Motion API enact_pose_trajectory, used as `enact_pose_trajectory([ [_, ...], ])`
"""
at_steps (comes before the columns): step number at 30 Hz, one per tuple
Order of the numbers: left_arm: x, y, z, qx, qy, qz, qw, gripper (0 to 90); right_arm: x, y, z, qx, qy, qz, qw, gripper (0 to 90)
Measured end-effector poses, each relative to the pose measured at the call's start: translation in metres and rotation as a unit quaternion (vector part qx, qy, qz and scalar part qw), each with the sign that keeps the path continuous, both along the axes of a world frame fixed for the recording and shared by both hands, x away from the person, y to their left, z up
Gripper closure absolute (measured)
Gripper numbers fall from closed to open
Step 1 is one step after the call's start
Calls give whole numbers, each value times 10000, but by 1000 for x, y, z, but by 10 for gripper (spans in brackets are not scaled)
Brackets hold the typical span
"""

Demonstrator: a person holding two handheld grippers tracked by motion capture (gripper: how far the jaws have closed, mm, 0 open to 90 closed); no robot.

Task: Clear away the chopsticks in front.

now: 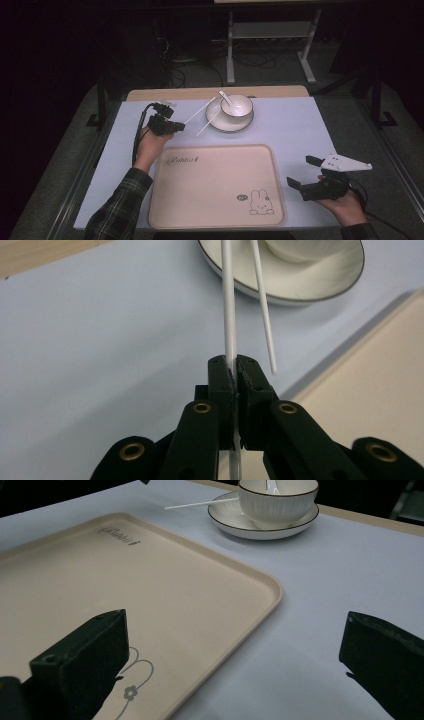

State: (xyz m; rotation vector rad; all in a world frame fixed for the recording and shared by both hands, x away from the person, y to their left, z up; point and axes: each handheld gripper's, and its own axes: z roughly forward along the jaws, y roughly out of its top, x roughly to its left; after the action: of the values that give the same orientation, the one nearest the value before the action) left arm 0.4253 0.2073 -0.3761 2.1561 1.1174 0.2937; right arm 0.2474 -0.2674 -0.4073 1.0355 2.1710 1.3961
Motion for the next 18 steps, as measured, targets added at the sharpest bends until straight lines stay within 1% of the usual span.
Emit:
enact_pose_trajectory([
  [2, -10, 7, 1, -90, 0, 6, 10000, 859, 0, 0, 0, -7, -1, 3, 10000, 0],
  [3, -15, 10, 1, -95, -15, 9, 10000, 859, 0, 1, 0, -23, 4, 3, 10000, 0],
  [4, -25, 15, 2, -104, -38, -13, 9999, 859, 0, 1, 0, -25, 2, 7, 10000, 0],
  [5, -30, 18, 2, -123, -39, -16, 9999, 859, 0, 1, 0, -28, 8, 5, 10000, 0],
  [6, -30, 18, 2, -123, -39, -16, 9999, 859, 0, 1, 0, -28, 8, 5, 10000, 0],
  [8, -42, 21, 1, -151, -60, -31, 9999, 859, 0, 1, 0, -38, 7, 5, 10000, 0],
  [9, -53, 24, 0, -198, -63, -64, 9998, 859, 0, 1, 0, -42, 7, 1, 10000, 0],
  [10, -53, 24, 0, -198, -63, -64, 9998, 859, 0, 1, 0, -42, 7, 1, 10000, 0],
  [13, -72, 27, -2, -350, -57, -144, 9993, 859, 0, 1, -1, -62, 6, -3, 10000, 0],
  [14, -84, 28, -2, -321, -72, -180, 9993, 859, 0, 1, -1, -62, 5, -5, 10000, 0],
  [15, -89, 29, -1, -328, -88, -207, 9992, 859, 0, 1, -1, -64, 2, -6, 10000, 0],
  [16, -89, 29, -1, -328, -88, -207, 9992, 859, 0, 1, -1, -64, 2, -6, 10000, 0],
  [18, -100, 31, -3, -367, -62, -236, 9990, 859, 0, 1, -1, -70, -2, 0, 10000, 0],
])
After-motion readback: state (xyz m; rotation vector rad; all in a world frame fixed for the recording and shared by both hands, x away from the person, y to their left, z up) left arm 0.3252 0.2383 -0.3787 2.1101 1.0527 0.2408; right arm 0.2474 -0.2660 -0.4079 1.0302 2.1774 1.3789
